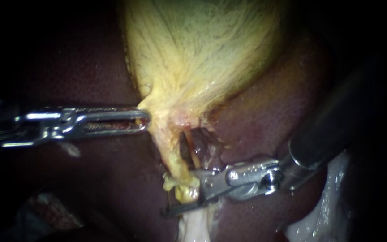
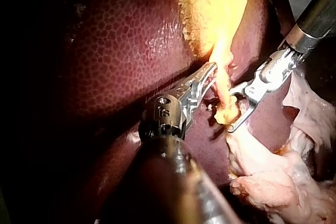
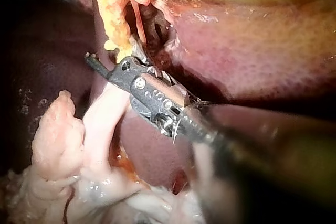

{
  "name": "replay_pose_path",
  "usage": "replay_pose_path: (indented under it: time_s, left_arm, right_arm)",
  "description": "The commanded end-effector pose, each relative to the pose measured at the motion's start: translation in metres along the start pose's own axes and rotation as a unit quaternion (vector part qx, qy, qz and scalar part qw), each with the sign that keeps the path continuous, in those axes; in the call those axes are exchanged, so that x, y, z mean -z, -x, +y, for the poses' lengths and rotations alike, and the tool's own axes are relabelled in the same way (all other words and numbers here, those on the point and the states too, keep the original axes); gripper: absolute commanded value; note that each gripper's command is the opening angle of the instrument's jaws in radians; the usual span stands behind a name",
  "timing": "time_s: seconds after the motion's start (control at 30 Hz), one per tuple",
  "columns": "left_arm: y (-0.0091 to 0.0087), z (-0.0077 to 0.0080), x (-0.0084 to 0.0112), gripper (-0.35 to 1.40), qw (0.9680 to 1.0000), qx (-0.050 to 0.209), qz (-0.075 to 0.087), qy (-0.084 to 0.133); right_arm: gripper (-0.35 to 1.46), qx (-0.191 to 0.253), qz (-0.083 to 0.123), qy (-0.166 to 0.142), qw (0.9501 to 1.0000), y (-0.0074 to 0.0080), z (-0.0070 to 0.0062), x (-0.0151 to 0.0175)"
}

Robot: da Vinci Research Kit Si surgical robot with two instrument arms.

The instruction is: Going back first clip left tube

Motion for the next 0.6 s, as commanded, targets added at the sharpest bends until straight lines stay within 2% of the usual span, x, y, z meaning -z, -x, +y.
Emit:
replay_pose_path:
  time_s: [0.03, 0.33, 0.5, 0.6]
  left_arm:
    - [0.0, 0.0, 0.0, -0.35, 1.0, 0.0, 0.0, 0.0]
    - [-0.0001, 0.0001, 0.0001, -0.35, 1.0, 0.0, 0.0, 0.0]
    - [-0.0001, -0.0001, 0.0002, -0.35, 1.0, 0.0, 0.0, 0.0]
    - [-0.0001, -0.0001, 0.0002, -0.35, 1.0, -0.001, 0.0, -0.001]
  right_arm:
    - [0.6, 0.005, -0.001, 0.002, 1.0, -0.0002, 0.0001, 0.0001]
    - [0.6, 0.023, -0.001, 0.005, 0.9997, -0.0002, -0.0001, 0.001]
    - [0.6, 0.027, -0.001, 0.018, 0.9995, -0.0008, -0.0003, 0.0036]
    - [0.6, 0.027, -0.002, 0.037, 0.999, -0.001, -0.0005, 0.0055]
